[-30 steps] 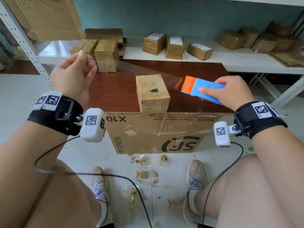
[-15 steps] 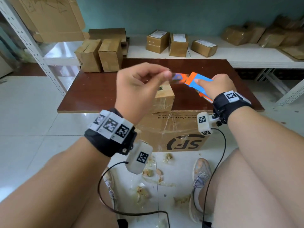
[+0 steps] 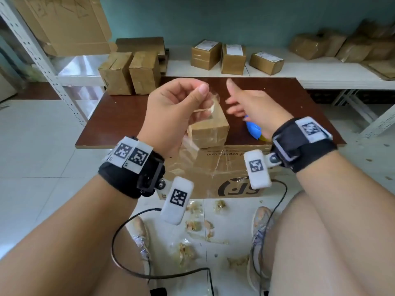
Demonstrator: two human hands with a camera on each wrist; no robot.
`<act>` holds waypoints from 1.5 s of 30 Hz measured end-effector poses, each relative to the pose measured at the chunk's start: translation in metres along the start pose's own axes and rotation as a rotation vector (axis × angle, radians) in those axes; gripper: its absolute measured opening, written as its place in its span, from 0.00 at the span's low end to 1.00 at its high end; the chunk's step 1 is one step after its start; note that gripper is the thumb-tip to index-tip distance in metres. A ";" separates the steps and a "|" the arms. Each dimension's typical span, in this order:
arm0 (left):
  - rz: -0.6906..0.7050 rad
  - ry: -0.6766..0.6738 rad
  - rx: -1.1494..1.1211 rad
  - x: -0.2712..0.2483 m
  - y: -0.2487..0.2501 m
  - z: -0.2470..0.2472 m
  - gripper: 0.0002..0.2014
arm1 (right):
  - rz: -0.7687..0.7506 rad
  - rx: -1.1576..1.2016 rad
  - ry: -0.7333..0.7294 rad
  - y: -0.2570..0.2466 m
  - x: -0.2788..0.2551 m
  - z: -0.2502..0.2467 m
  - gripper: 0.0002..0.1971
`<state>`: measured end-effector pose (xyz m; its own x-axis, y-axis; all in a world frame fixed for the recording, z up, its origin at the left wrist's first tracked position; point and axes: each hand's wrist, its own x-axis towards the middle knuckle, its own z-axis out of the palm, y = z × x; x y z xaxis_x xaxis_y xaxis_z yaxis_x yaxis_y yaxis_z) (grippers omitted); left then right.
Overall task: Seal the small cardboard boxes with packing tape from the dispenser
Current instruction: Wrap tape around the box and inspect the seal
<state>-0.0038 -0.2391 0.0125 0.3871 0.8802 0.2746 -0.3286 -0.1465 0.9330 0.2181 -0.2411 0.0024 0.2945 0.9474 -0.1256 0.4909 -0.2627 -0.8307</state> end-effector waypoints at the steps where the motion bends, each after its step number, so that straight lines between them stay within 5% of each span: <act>1: -0.012 -0.020 -0.036 0.001 0.001 0.000 0.04 | -0.002 0.217 -0.153 -0.009 -0.015 0.004 0.41; 5: -0.086 -0.105 -0.170 0.001 0.006 -0.002 0.08 | -0.185 0.445 -0.543 -0.019 -0.048 0.021 0.43; 9: -0.170 -0.219 -0.273 0.007 0.008 -0.010 0.14 | -0.288 0.440 -0.539 -0.017 -0.054 0.033 0.41; 15: -0.262 -0.223 -0.601 0.011 0.006 -0.020 0.11 | -0.282 0.379 -0.632 -0.009 -0.056 0.041 0.60; 18: -0.332 -0.206 -0.838 0.013 0.007 -0.023 0.03 | -0.279 0.370 -0.656 -0.006 -0.057 0.049 0.50; 24: -0.363 -0.130 -1.137 0.018 0.007 -0.027 0.06 | -0.195 0.327 -0.801 -0.004 -0.060 0.059 0.37; 30: -0.271 -0.030 -1.202 0.028 0.006 -0.054 0.05 | -0.193 0.246 -0.554 -0.003 -0.052 0.043 0.19; 39: -0.191 0.146 -1.012 0.042 -0.005 -0.121 0.05 | -0.140 0.104 -0.362 0.020 -0.020 -0.012 0.22; 45: -0.209 0.203 -0.619 0.041 -0.018 -0.135 0.04 | -0.058 0.204 -0.345 0.034 -0.011 -0.037 0.24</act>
<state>-0.0984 -0.1393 -0.0244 0.3469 0.9379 -0.0026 -0.7201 0.2681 0.6400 0.2621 -0.2670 -0.0046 -0.0387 0.9744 -0.2213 0.3153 -0.1982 -0.9281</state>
